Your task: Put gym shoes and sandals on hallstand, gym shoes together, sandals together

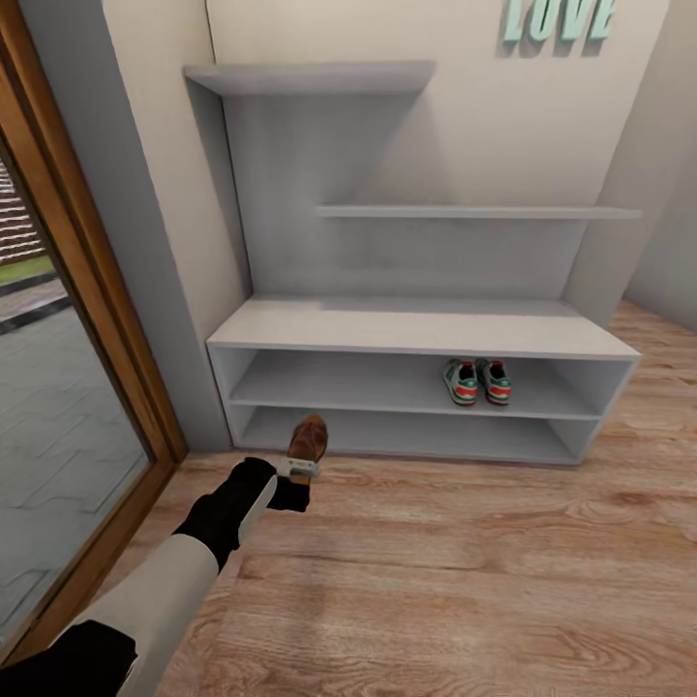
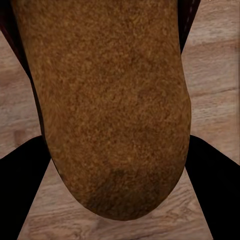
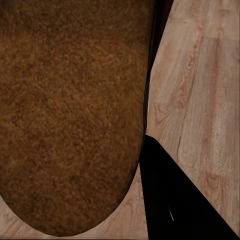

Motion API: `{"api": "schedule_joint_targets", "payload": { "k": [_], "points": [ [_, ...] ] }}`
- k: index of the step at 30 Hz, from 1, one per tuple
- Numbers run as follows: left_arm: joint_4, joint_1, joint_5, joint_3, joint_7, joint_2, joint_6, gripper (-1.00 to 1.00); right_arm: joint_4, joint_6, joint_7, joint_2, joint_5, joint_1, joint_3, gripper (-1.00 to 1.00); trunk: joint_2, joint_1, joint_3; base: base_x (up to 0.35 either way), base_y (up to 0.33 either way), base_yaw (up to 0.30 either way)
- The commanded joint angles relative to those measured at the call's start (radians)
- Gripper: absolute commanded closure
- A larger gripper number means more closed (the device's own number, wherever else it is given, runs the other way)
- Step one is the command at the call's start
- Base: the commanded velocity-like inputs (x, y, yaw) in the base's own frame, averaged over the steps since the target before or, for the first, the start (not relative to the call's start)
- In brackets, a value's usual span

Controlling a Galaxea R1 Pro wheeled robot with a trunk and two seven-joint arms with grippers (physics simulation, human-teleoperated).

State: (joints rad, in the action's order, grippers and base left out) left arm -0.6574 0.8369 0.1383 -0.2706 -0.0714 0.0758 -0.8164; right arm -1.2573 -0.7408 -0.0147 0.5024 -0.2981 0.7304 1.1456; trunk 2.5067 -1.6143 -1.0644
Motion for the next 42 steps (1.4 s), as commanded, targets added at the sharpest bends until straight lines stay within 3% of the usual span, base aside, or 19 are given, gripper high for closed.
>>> {"api": "schedule_joint_targets", "payload": {
  "k": [1, 5, 8, 18, 30, 42],
  "points": [
    [-0.003, 0.001, 0.009, -0.002, 0.004, -0.001, 0.007, 1.00, -0.001, -0.005, 0.002, 0.000, 0.000, 0.001, 0.000, 1.00, 0.001, 0.000, -0.007, 0.000, 0.000, 0.000],
    [-0.004, 0.001, 0.012, -0.002, 0.004, -0.001, 0.101, 1.00, -0.001, -0.004, 0.002, 0.001, 0.000, 0.001, 0.000, 1.00, 0.002, -0.002, -0.028, 0.000, 0.000, 0.000],
    [-0.004, 0.001, 0.015, -0.001, 0.003, 0.000, 0.124, 1.00, -0.001, -0.004, 0.002, 0.001, -0.001, 0.001, 0.000, 1.00, 0.002, -0.003, -0.043, 0.000, 0.000, 0.000],
    [0.001, 0.001, 0.019, -0.001, 0.004, 0.001, 0.225, 1.00, -0.001, -0.003, 0.004, 0.001, -0.001, 0.001, 0.000, 1.00, 0.003, -0.004, -0.052, 0.000, 0.000, 0.000],
    [0.001, 0.001, 0.020, -0.001, 0.004, 0.002, 0.233, 1.00, -0.002, -0.003, 0.004, 0.001, -0.001, 0.001, 0.000, 1.00, 0.006, -0.010, -0.111, 0.000, 0.000, 0.000],
    [0.001, 0.001, 0.020, 0.002, 0.005, 0.001, 0.234, 1.00, -0.001, -0.003, 0.004, 0.001, -0.001, 0.001, 0.000, 1.00, 0.006, -0.010, -0.120, 0.062, 0.000, 0.000]
  ]
}}
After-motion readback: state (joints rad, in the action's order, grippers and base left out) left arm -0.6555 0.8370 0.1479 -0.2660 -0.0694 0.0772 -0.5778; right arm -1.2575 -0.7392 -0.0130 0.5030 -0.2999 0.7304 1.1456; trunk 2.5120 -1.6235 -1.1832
